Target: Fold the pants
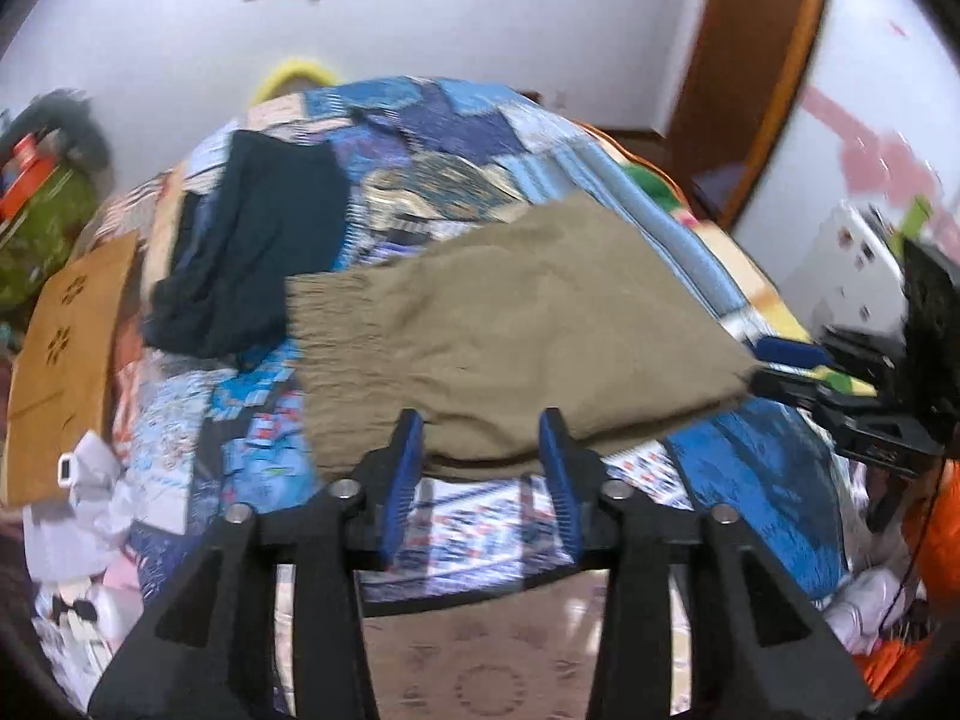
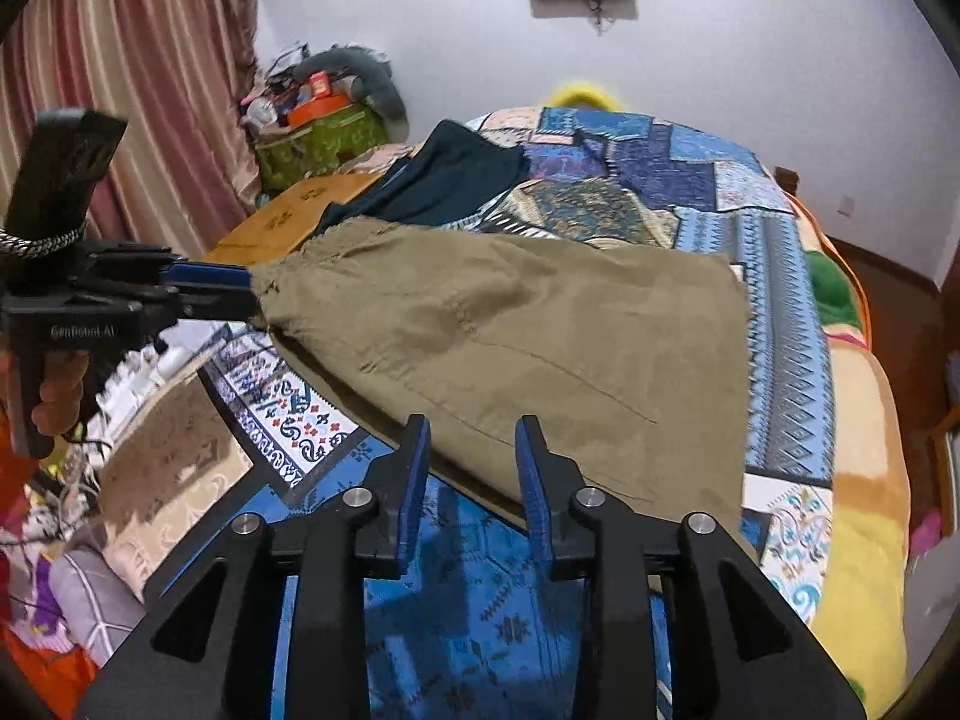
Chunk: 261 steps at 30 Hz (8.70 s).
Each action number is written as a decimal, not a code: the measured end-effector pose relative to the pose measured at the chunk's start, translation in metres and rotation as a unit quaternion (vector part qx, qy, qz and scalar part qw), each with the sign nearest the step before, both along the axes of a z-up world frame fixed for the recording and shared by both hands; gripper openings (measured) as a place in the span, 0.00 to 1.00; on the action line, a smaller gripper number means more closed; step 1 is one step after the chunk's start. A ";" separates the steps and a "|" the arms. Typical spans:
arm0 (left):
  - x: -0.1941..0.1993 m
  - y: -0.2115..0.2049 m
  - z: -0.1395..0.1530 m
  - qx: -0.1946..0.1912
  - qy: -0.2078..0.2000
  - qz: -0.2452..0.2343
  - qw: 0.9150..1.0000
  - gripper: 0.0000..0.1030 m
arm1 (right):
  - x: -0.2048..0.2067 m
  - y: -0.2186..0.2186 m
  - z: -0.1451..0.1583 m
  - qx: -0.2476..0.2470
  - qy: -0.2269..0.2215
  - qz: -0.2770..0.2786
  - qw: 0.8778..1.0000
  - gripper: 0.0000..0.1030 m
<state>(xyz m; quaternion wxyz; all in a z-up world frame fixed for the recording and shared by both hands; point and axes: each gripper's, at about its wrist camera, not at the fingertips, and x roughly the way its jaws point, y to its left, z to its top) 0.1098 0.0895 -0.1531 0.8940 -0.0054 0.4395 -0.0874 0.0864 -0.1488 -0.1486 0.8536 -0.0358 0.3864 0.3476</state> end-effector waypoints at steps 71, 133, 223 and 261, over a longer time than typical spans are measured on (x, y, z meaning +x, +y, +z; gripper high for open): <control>0.017 0.038 -0.014 -0.015 0.014 0.071 0.997 0.13 | 0.024 -0.049 -0.058 -0.025 0.092 -0.093 0.991 0.46; 0.183 0.071 -0.089 -0.019 0.105 0.104 0.989 0.76 | 0.282 -0.025 -0.083 -0.062 0.102 -0.113 0.986 0.38; 0.030 0.028 -0.050 0.036 0.058 0.126 0.990 0.89 | 0.046 -0.044 -0.050 -0.061 0.111 -0.049 0.991 0.53; 0.055 0.034 -0.080 -0.251 0.121 0.141 0.950 0.88 | 0.050 0.046 -0.043 -0.006 0.078 0.034 0.996 0.63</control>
